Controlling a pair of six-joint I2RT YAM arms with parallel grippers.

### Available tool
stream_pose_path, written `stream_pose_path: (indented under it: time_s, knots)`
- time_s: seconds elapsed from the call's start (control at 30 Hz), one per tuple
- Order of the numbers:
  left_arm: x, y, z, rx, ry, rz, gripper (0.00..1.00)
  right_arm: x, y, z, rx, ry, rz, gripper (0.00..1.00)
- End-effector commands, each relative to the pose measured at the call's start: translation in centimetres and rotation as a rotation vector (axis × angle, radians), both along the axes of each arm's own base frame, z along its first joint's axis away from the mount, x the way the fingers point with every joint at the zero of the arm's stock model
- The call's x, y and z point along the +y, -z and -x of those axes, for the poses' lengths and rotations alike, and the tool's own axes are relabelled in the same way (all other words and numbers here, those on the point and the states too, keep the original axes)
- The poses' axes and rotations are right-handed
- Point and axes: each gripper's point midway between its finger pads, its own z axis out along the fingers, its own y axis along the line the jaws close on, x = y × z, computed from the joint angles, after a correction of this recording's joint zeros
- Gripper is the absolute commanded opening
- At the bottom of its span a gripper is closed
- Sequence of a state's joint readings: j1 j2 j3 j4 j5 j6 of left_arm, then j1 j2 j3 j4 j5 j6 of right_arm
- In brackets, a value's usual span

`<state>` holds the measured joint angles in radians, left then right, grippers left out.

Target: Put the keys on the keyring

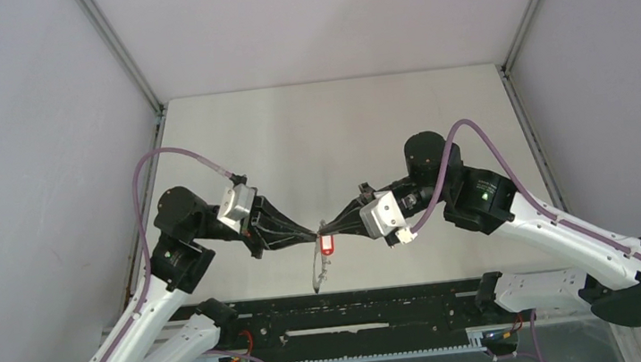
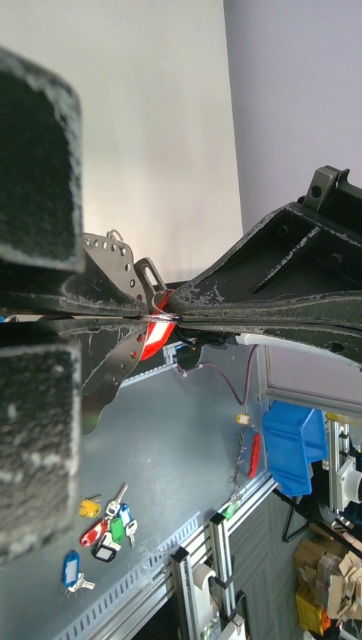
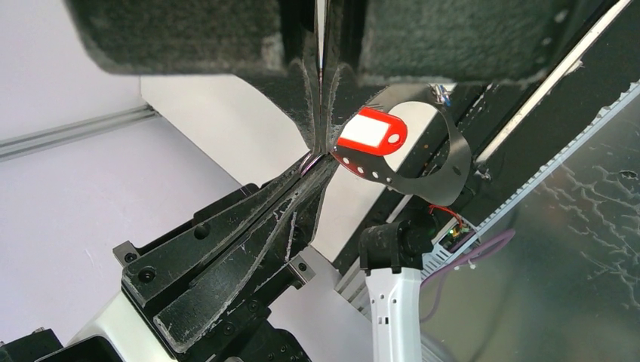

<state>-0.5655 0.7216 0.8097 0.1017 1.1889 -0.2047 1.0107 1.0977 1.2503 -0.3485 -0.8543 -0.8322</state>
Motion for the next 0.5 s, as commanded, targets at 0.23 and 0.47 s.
stream_pose_path:
  time_s: [0.23,0.47]
  knots:
    - [0.12,-1.00,0.14,-0.054,-0.011,0.027,0.00,-0.44,-2.50,0.48,-0.051,0.000,-0.059,0.00]
    - [0.14,-1.05,0.12,-0.048,-0.017,0.028,0.00,-0.67,-2.56,0.54,-0.052,0.005,-0.058,0.00]
